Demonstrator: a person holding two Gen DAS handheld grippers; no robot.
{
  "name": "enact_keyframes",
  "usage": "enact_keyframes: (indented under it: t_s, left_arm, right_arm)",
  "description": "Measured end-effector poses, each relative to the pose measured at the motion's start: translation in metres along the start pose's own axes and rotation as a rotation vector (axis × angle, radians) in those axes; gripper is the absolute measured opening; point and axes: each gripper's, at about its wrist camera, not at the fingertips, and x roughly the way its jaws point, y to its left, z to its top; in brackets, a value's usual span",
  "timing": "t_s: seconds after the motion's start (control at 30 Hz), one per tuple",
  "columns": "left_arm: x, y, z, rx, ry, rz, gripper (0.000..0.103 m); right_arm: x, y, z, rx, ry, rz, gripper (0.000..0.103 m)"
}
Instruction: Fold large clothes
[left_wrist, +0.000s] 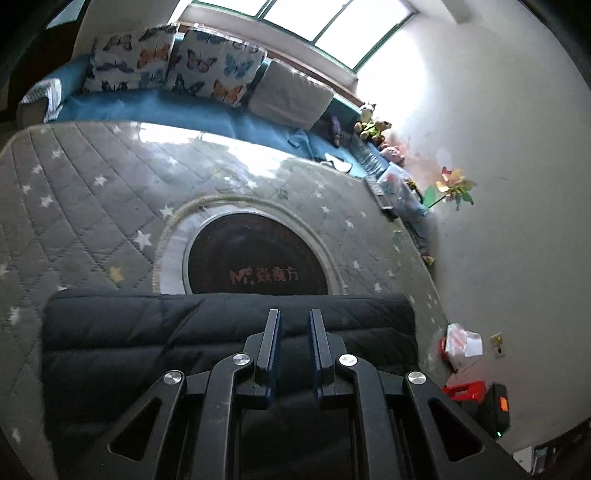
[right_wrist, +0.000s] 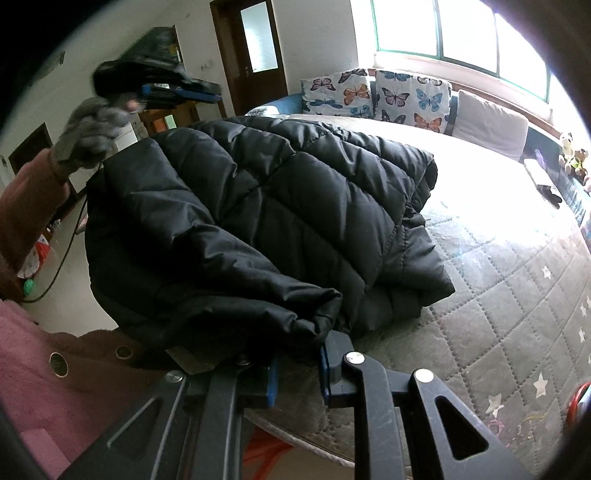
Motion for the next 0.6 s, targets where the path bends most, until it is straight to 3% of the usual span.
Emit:
enact_keyframes:
  t_s: [0.17, 0.43, 0.6]
  left_arm:
    - [0.047, 0.014, -0.007, 0.021, 0.063, 0.023, 0.016]
    - [0.067, 0.022, -0.042, 0.079, 0.075, 0.016, 0.016]
    - [0.067, 0.029, -0.061, 0.079, 0.085, 0.003, 0.016]
  right_arm:
    - [-0.001, 0.004, 0.002, -0.010, 0.007, -0.003, 0.020]
    - [-0.012, 0.012, 0.004, -0.024, -0.012, -0.028, 0.024]
    - [-0.035, 0.018, 0.007, -0.060, -0.040, -0.070, 0.031]
